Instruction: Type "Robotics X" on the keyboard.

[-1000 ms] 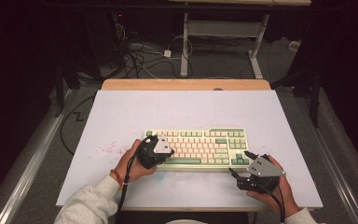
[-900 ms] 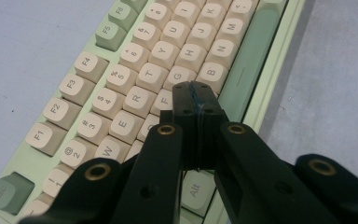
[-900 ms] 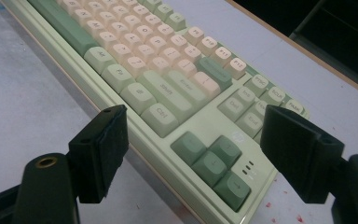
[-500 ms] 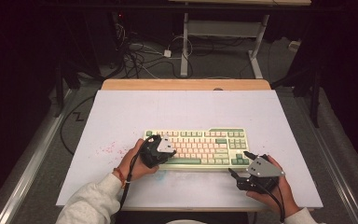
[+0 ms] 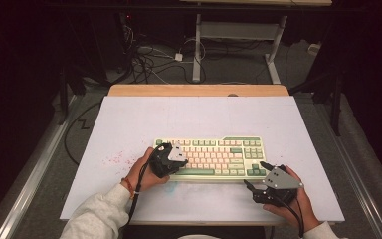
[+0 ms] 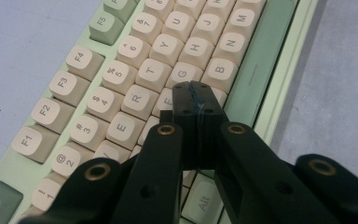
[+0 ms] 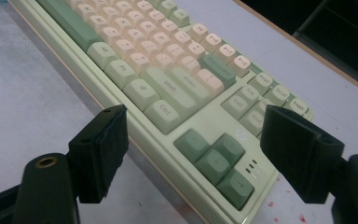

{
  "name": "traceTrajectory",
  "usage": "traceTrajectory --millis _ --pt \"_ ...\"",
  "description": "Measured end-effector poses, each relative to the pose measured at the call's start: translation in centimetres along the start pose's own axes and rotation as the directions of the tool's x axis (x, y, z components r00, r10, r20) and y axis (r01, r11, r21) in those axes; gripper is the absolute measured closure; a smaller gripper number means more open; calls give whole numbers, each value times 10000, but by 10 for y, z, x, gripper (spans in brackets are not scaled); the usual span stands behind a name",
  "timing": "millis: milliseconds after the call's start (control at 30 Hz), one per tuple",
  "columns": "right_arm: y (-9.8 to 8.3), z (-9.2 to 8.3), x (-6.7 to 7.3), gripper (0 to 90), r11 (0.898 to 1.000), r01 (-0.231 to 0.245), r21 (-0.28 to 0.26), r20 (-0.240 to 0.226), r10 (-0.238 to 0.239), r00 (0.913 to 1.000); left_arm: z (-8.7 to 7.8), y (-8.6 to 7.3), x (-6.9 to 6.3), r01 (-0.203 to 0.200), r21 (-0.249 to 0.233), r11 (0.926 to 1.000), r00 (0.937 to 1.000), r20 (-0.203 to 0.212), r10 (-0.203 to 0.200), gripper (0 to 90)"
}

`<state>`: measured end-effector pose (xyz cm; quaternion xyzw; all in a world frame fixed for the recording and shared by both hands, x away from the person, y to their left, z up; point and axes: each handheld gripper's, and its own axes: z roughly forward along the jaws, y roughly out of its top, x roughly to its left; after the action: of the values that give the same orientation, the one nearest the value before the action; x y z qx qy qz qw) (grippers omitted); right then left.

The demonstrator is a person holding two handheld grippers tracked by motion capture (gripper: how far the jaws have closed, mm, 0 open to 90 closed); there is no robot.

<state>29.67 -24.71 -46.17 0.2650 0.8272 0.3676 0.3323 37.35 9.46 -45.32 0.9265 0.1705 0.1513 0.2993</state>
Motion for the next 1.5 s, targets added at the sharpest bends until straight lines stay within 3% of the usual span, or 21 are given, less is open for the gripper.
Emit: traceTrajectory --millis 433,900,1233,1500 --pt "0 1 0 241 9999 57 144 40 -57 10000 3 -2 2 96 97 9999 9999 93 -96 875" --pt "1 1 2 241 9999 90 49 -62 -89 9999 -9 -2 1 148 -486 9987 9988 -453 -170 840" --pt "2 1 1 240 10000 38 10 -29 -38 10000 -23 -8 2 138 -1045 9944 9962 -845 -227 770" --pt "2 1 1 241 10000 13 21 -39 -13 10000 -30 -14 1 29 -1274 9919 9912 -1309 -197 616"
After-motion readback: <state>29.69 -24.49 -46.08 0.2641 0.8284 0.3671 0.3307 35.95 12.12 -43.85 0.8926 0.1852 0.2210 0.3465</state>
